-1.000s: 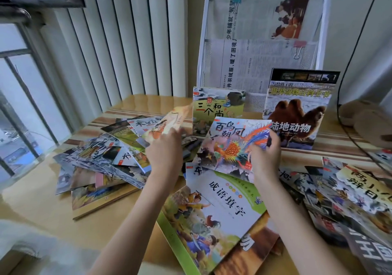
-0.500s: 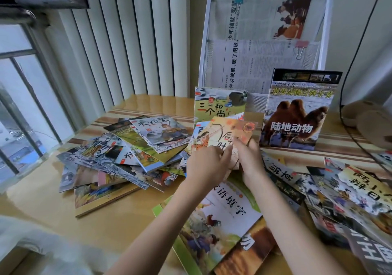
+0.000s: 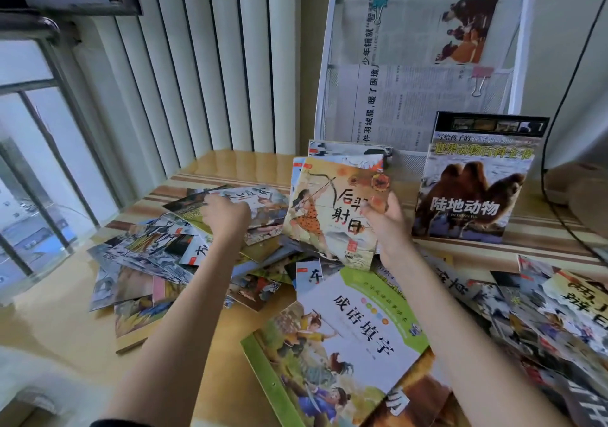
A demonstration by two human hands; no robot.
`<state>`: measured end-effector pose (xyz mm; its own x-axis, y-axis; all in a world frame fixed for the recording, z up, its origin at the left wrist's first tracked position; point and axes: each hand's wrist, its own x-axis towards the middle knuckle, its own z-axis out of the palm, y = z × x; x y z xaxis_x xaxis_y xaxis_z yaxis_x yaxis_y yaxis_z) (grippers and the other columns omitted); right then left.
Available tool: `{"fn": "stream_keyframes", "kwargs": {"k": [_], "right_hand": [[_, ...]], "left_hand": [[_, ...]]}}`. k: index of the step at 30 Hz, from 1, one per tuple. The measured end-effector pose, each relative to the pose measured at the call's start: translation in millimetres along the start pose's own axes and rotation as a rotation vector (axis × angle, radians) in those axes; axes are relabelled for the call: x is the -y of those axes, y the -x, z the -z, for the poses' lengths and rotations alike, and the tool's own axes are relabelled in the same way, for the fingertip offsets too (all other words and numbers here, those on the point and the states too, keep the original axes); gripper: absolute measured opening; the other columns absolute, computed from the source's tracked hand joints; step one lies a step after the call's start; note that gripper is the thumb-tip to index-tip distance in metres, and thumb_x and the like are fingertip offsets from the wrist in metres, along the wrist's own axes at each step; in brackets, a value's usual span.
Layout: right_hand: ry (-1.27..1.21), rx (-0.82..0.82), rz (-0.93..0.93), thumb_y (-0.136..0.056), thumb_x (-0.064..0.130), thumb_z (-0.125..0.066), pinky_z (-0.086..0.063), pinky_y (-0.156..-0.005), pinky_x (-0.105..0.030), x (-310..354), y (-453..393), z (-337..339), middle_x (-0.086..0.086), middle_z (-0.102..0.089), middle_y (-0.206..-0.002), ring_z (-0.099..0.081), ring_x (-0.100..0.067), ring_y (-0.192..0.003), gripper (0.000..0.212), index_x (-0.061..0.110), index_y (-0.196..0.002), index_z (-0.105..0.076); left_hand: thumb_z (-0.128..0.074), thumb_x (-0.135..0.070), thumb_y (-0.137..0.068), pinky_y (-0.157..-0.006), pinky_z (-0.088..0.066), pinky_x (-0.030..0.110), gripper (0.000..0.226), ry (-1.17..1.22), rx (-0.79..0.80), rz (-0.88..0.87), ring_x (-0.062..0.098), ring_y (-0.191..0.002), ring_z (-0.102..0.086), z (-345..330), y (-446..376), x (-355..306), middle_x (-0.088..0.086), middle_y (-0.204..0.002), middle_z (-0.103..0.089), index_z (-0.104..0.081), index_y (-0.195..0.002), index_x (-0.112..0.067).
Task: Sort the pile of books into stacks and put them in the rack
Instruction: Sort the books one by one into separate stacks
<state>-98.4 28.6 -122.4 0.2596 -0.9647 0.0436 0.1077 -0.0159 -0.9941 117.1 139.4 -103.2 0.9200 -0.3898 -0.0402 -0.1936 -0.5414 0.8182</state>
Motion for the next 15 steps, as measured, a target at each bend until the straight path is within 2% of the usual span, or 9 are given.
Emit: {"fn": "stream_keyframes", "kwargs": {"k": [3,5,7,9,12,14,15], "right_hand": [[0.081,0.036,-0.019,-0.091,0.009,-0.059,-0.041,-0.099,-0.033,-10,-11,-28,0.002,-0.051,-0.133,-0.048,-0.019,-0.123,0.054,0.016,-0.141,-0.039],[0.157,0.091,-0.032,-0.091,0.008,-0.057,-0.039,-0.100,-0.031,-13,-18,-43,0.002,-0.046,-0.136,-0.044,-0.019,-0.126,0.055,0.015,-0.142,-0.037],[0.261,0.173,-0.038,-0.092,0.004,-0.053,-0.041,-0.096,-0.031,-17,-23,-58,-0.004,-0.051,-0.131,-0.047,-0.022,-0.123,0.046,0.011,-0.136,-0.042],[0.350,0.229,-0.057,-0.093,0.006,-0.051,-0.042,-0.092,-0.033,-22,-24,-68,-0.007,-0.053,-0.128,-0.050,-0.025,-0.118,0.039,0.009,-0.131,-0.042],[0.416,0.313,-0.136,-0.094,0.018,-0.050,-0.037,-0.100,-0.039,-28,-22,-73,-0.005,-0.044,-0.140,-0.044,-0.025,-0.125,0.054,0.016,-0.143,-0.027],[0.488,0.367,-0.151,-0.094,0.022,-0.050,-0.034,-0.105,-0.042,-29,-21,-74,-0.004,-0.039,-0.144,-0.039,-0.026,-0.129,0.061,0.017,-0.146,-0.019],[0.530,0.390,-0.140,-0.094,0.023,-0.049,-0.034,-0.105,-0.042,-31,-21,-75,-0.005,-0.038,-0.145,-0.039,-0.027,-0.129,0.059,0.016,-0.145,-0.021]], "left_hand": [[-0.055,-0.009,-0.085,-0.111,-0.021,0.047,0.070,-0.206,0.014,0.019,0.045,-0.133,-0.021,-6,-1,-12,0.032,-0.143,-0.023,-0.016,-0.141,0.007],[-0.057,-0.016,-0.088,-0.114,-0.016,0.049,0.078,-0.302,0.038,0.001,0.047,-0.136,-0.015,-13,-4,-10,0.034,-0.146,-0.019,-0.008,-0.145,0.008],[-0.052,-0.010,-0.089,-0.113,-0.019,0.049,0.070,-0.323,0.021,-0.027,0.047,-0.135,-0.016,-18,-12,-2,0.034,-0.145,-0.023,-0.012,-0.144,0.006],[-0.047,-0.001,-0.087,-0.108,-0.027,0.047,0.055,-0.283,-0.012,-0.047,0.044,-0.131,-0.023,-18,-19,5,0.032,-0.139,-0.036,-0.024,-0.137,0.006],[-0.041,0.008,-0.082,-0.099,-0.036,0.047,0.041,-0.221,-0.021,-0.091,0.042,-0.122,-0.033,-12,-23,10,0.032,-0.122,-0.049,-0.034,-0.123,0.003],[-0.040,0.008,-0.085,-0.091,-0.041,0.045,0.045,-0.182,0.012,-0.071,0.042,-0.123,-0.035,-6,-26,9,0.029,-0.121,-0.050,-0.032,-0.128,0.000],[-0.041,0.007,-0.086,-0.088,-0.042,0.045,0.047,-0.178,0.022,-0.057,0.041,-0.123,-0.037,-3,-28,8,0.028,-0.121,-0.050,-0.030,-0.131,0.001]]}}
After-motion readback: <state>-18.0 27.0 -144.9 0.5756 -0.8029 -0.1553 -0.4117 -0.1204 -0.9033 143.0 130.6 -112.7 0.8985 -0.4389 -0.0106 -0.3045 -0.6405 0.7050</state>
